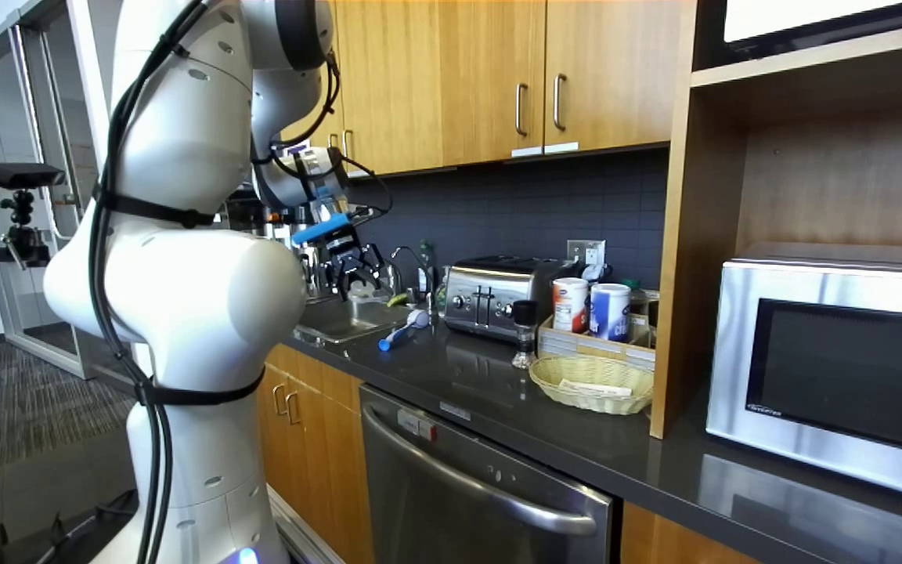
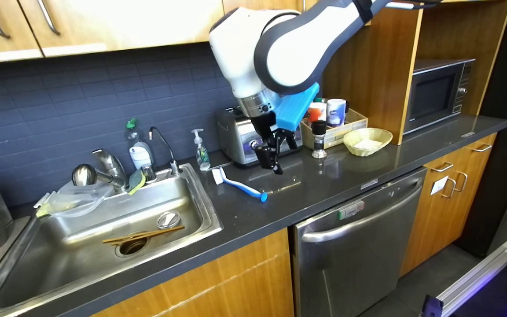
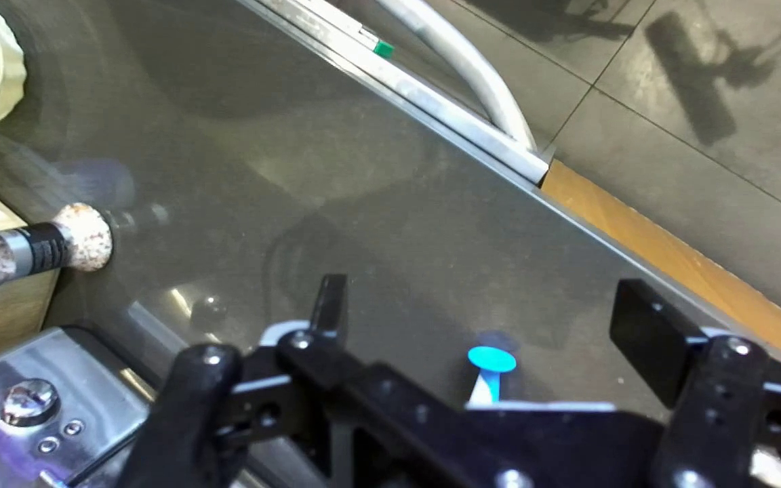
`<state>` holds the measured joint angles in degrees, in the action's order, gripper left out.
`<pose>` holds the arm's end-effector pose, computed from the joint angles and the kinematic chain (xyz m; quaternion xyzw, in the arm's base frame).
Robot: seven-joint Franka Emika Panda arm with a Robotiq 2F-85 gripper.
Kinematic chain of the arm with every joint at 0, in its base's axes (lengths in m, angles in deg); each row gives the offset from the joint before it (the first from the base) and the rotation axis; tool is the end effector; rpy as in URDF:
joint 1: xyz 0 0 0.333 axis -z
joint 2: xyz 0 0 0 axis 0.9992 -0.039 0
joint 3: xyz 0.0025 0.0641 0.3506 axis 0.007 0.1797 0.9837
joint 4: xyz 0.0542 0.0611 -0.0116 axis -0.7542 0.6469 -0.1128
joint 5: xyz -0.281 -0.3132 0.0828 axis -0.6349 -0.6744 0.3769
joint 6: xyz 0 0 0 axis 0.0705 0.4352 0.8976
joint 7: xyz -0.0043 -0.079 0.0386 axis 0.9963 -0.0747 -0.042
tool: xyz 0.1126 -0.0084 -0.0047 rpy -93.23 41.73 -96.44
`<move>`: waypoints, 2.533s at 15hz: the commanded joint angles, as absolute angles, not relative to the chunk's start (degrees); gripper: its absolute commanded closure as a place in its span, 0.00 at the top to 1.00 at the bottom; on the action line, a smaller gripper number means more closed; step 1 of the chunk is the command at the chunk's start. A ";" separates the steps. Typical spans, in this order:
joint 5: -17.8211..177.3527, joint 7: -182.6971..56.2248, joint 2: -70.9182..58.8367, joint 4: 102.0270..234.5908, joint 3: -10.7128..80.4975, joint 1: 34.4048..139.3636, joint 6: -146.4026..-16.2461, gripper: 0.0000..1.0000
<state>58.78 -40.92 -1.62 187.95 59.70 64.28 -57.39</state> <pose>0.4640 0.4000 0.3774 0.9532 0.2417 0.0009 0.1817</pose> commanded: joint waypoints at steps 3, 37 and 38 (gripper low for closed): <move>57.71 -44.44 -5.46 183.38 58.59 62.31 -59.44 1.00; 57.43 -51.00 -29.55 164.58 47.19 56.66 -67.83 1.00; 57.34 -51.00 -30.00 164.37 47.13 56.45 -67.70 1.00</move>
